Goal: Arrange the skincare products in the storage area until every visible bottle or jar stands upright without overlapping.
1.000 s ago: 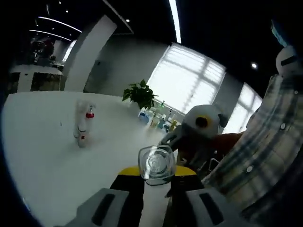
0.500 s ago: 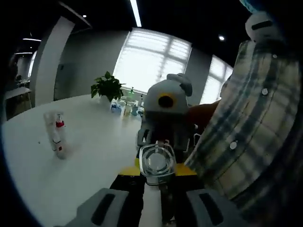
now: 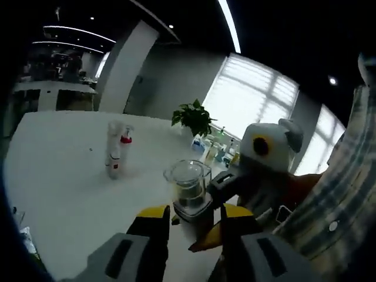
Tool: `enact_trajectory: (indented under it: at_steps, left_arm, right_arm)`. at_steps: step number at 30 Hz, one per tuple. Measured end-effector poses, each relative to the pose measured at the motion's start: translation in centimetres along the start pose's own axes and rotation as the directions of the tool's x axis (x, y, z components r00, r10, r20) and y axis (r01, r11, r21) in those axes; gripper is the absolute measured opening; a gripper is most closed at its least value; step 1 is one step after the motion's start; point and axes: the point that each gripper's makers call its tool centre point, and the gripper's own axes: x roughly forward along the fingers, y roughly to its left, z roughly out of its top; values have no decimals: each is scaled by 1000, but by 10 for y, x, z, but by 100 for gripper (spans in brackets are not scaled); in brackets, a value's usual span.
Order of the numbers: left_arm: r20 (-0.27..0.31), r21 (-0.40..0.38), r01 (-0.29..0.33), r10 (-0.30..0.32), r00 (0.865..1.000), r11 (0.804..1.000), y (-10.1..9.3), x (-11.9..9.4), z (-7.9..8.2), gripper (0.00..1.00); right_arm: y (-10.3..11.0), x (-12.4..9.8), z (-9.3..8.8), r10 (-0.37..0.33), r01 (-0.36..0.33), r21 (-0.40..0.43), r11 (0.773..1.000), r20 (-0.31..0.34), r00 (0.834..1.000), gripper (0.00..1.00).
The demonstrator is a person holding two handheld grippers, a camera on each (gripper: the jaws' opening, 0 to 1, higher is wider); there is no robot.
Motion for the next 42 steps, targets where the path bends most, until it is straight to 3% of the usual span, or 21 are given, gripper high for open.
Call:
enact_trajectory:
  at_steps: [3,6,13,17,18,22,24,25,27,28,31,33,34,35,38,39,42]
  left_arm:
    - [55,-83,-18,22,998,996,-2,5,5,32]
    - [52,-63,-75,78,996,995,5,7,3,25]
    - [42,-54,-26,28,999,998,0,3,5,23]
    - [37,-39,12,-10,999,999,-3,2,7,23]
    - [28,-31,47,-46,999,998,-6,2,6,23]
    - [-34,65,123,-121,992,990,-15,-3,3,23]
    - [-89,105,203,-194,977,974,-24,-8,-1,23]
    - [-108,159,229,-214,971,960,-26,-11,0,23]
    - [-146,175,299,-276,950,938,-36,-17,-2,23]
    - [-149,201,345,-320,936,917,-44,-21,0,23]
    - [-184,220,416,-381,906,882,-56,-28,-1,23]
    - [-185,218,427,-392,901,878,-58,-28,-1,23]
    - [-179,224,425,-392,903,877,-58,-28,1,23]
    - [-172,201,429,-399,901,881,-58,-27,2,23]
    - [-145,186,418,-396,907,889,-57,-23,6,23]
    - [-115,186,395,-379,918,900,-56,-20,10,23]
    - [-93,164,369,-358,929,915,-53,-17,13,24]
  right_arm:
    - [-5,2,-3,-60,59,-36,998,-19,998,20]
    - [-5,1,-4,-92,90,-63,994,-24,995,20]
    - [-5,-2,-2,-110,110,-74,991,-4,994,20]
    - [-3,-4,0,-67,68,-91,994,15,998,20]
    - [-2,-4,0,-50,51,-97,994,13,999,21]
    - [9,-8,-1,45,-45,-151,988,0,999,25]
    - [19,-10,-2,121,-119,-139,983,3,993,29]
    - [25,-13,-5,171,-171,-120,978,-14,985,29]
    - [36,-16,-11,249,-252,-113,961,-39,968,29]
    - [40,-17,-10,274,-275,-102,956,-30,961,30]
    - [52,-21,-6,337,-336,-63,940,3,942,32]
    - [59,-23,-2,371,-370,-48,928,27,928,25]
    - [66,-26,-1,410,-410,-24,912,33,911,24]
    - [60,-24,1,364,-365,2,931,44,930,23]
    - [56,-24,7,335,-336,6,942,73,939,23]
    - [53,-22,9,309,-311,10,950,86,947,23]
    - [46,-19,10,245,-246,1,969,87,966,23]
